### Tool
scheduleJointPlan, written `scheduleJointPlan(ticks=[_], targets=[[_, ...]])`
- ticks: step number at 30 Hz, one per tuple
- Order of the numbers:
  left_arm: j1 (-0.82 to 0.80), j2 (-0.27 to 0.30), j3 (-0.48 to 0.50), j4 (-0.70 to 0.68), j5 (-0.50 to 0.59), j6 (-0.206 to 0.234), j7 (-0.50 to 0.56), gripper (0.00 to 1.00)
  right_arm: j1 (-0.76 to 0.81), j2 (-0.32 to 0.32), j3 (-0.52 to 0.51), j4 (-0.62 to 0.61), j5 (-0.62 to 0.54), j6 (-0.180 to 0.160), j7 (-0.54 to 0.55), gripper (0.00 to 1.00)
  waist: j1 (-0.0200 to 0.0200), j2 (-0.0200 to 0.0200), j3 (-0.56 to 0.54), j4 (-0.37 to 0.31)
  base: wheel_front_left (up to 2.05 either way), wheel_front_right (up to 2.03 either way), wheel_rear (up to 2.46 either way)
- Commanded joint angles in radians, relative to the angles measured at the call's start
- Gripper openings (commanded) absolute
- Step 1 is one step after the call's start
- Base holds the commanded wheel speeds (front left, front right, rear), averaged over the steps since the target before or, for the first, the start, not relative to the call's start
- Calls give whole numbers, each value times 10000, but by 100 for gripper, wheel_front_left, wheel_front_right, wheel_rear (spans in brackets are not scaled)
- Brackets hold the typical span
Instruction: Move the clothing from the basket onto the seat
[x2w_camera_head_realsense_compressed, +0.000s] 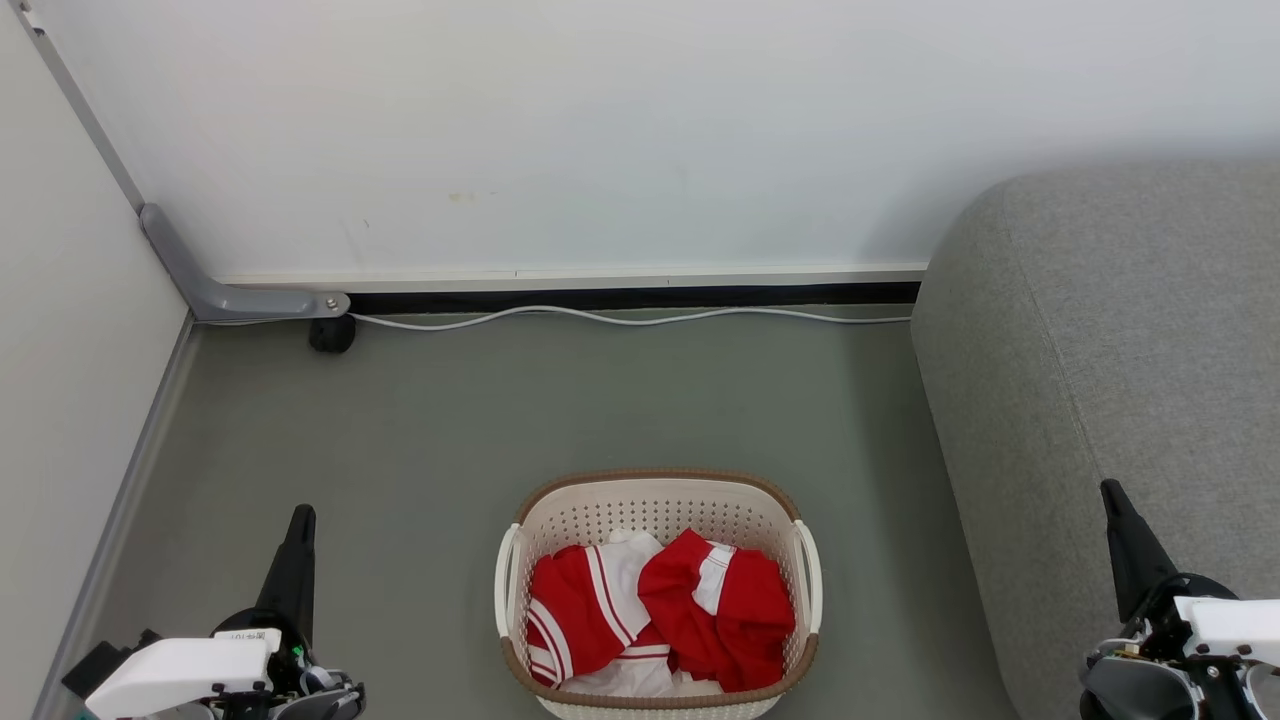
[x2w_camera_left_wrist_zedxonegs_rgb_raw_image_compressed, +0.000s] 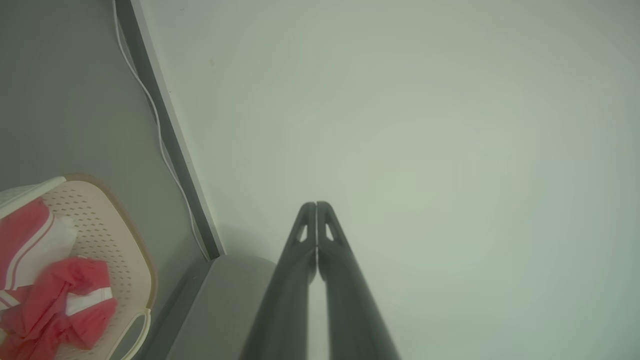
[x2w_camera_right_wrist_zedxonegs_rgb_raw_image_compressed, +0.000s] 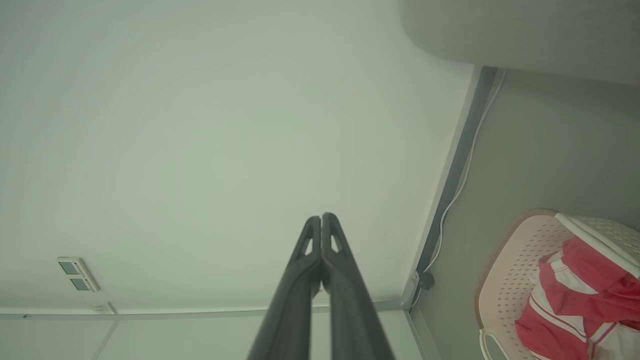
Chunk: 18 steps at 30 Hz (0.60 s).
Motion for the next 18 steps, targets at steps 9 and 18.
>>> scheduleJointPlan(ticks=[9, 18], targets=[[-580, 171, 320, -294, -39, -73, 56, 0, -167, -100, 178, -313, 116, 17, 74, 0, 0, 0, 0, 0, 0, 0, 0], [-580, 171, 320, -294, -39, -73, 56, 0, -167, -100, 178, -313, 116, 17, 74, 0, 0, 0, 0, 0, 0, 0, 0]])
